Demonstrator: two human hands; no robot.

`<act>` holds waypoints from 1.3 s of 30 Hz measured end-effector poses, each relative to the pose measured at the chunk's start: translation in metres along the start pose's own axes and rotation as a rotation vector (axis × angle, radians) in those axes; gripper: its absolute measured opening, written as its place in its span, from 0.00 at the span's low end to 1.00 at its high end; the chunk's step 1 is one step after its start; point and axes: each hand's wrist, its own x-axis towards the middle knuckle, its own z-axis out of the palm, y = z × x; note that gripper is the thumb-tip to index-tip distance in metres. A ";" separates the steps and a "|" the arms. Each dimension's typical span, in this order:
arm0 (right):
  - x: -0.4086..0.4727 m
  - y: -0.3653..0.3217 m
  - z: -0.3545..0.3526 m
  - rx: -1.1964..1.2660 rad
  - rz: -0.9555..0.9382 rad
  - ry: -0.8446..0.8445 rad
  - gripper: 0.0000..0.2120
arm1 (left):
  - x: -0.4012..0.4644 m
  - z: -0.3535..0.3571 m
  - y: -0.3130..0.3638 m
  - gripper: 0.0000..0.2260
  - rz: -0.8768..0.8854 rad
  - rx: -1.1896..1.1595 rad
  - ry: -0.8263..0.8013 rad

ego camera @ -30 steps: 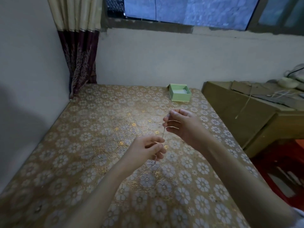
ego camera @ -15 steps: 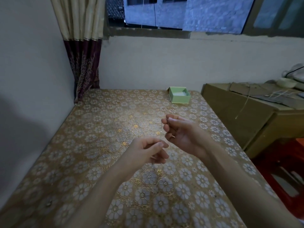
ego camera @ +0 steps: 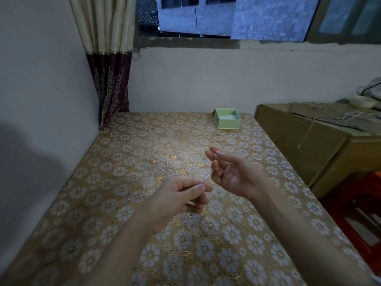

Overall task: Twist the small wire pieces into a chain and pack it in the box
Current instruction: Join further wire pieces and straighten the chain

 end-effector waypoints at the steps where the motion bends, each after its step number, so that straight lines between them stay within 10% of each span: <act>1: -0.001 0.000 -0.001 0.023 0.003 -0.001 0.17 | -0.001 -0.001 -0.002 0.08 -0.021 0.027 0.009; 16: -0.033 0.008 0.007 -0.598 -0.090 -0.229 0.16 | -0.002 0.009 -0.011 0.14 -0.041 0.141 0.173; 27: -0.042 0.010 -0.004 -0.640 -0.098 -0.143 0.14 | -0.007 -0.009 -0.007 0.03 0.089 -0.513 0.197; 39: -0.040 0.022 -0.017 -0.477 -0.132 -0.085 0.13 | -0.012 -0.008 -0.011 0.08 -0.013 -0.250 0.266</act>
